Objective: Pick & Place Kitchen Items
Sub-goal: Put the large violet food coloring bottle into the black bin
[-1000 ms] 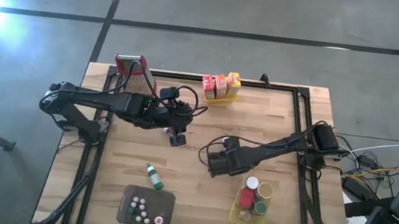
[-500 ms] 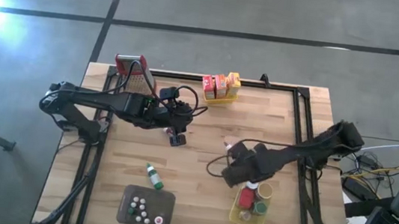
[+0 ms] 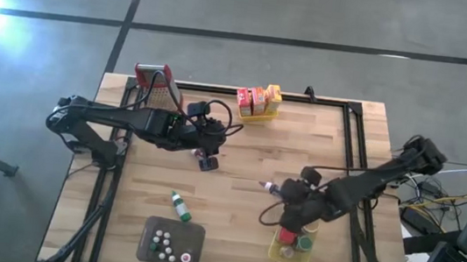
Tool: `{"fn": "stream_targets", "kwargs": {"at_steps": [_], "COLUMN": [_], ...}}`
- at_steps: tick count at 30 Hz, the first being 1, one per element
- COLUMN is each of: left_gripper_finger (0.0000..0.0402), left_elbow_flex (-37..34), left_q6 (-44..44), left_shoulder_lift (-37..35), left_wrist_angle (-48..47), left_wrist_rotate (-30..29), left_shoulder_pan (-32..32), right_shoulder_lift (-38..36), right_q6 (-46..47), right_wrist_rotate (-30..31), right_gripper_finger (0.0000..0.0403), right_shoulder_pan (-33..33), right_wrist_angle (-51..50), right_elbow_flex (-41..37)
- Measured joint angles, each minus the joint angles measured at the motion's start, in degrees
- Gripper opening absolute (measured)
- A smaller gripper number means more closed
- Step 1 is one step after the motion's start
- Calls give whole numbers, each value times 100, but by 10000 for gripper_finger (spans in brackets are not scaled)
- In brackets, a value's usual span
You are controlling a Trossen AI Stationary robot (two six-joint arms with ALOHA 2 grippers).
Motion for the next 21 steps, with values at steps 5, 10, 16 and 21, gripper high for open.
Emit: {"fn": "stream_targets", "kwargs": {"at_steps": [5,10,16,21], "left_gripper_finger": [168,168,168,168], "left_elbow_flex": [1,0,0,-48], "left_q6": [-162,-313,-495,-1072], "left_shoulder_lift": [0,0,2,4], "left_wrist_angle": [71,274,294,377], "left_wrist_rotate": [-19,-17,-78,404], "left_shoulder_pan": [0,0,2,5], "right_shoulder_lift": [-152,-166,-181,-366], "right_q6": [-677,-1253,-1732,-2018], "right_wrist_rotate": [-21,-20,-22,-20], "right_gripper_finger": [146,139,143,143], "right_shoulder_pan": [102,103,103,98], "right_wrist_angle": [-17,-40,-48,-20], "right_elbow_flex": [-13,-85,-276,-457]}}
